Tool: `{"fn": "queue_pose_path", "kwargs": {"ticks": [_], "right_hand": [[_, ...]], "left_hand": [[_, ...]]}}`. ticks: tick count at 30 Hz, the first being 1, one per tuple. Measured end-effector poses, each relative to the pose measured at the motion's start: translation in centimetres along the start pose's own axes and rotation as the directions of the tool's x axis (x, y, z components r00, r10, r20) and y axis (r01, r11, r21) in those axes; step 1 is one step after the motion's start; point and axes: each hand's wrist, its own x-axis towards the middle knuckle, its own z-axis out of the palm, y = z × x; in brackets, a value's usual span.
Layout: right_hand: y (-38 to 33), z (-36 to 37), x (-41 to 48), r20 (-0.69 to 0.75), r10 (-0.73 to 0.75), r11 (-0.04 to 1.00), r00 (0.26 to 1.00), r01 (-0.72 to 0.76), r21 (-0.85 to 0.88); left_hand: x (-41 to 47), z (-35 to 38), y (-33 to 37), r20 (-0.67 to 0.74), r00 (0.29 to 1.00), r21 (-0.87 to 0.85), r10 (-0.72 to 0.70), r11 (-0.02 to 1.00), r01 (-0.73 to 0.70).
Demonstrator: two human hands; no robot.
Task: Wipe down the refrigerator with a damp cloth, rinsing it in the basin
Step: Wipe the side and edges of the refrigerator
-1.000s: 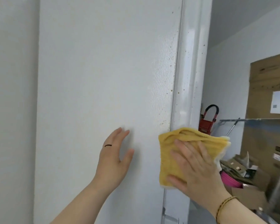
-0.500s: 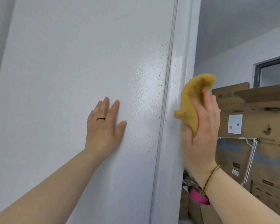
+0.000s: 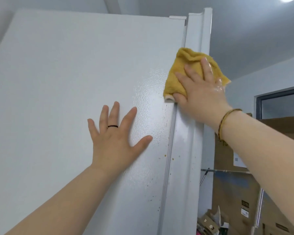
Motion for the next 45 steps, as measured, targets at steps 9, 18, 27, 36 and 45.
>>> {"fn": "queue_pose_path", "kwargs": {"ticks": [9, 18, 27, 36, 45], "right_hand": [[-0.1, 0.1, 1.3, -0.099, -0.061, 0.996, 0.993, 0.068, 0.064], [2.5, -3.1, 7.0, -0.121, -0.094, 0.992, 0.988, 0.083, -0.092], [1.8, 0.9, 5.6, -0.265, -0.096, 0.992, 0.959, 0.07, -0.106], [3.0, -2.8, 12.0, -0.248, -0.046, 0.995, 0.968, 0.024, -0.093], [0.5, 5.0, -3.9, -0.458, -0.276, 0.944, 0.845, 0.328, 0.037]], "left_hand": [[0.1, -0.4, -0.1, -0.011, 1.0, 0.052, 0.01, 0.999, -0.01], [0.0, 0.1, -0.3, -0.045, 0.998, 0.044, 0.043, 0.998, -0.041], [-0.2, 1.5, -1.1, -0.162, 0.981, 0.047, 0.102, 0.994, -0.095], [-0.5, 1.3, -0.8, -0.119, 0.992, 0.026, 0.045, 0.999, -0.042], [-0.5, -0.6, 0.7, 0.023, 0.999, 0.031, -0.039, 0.999, 0.038]]}}
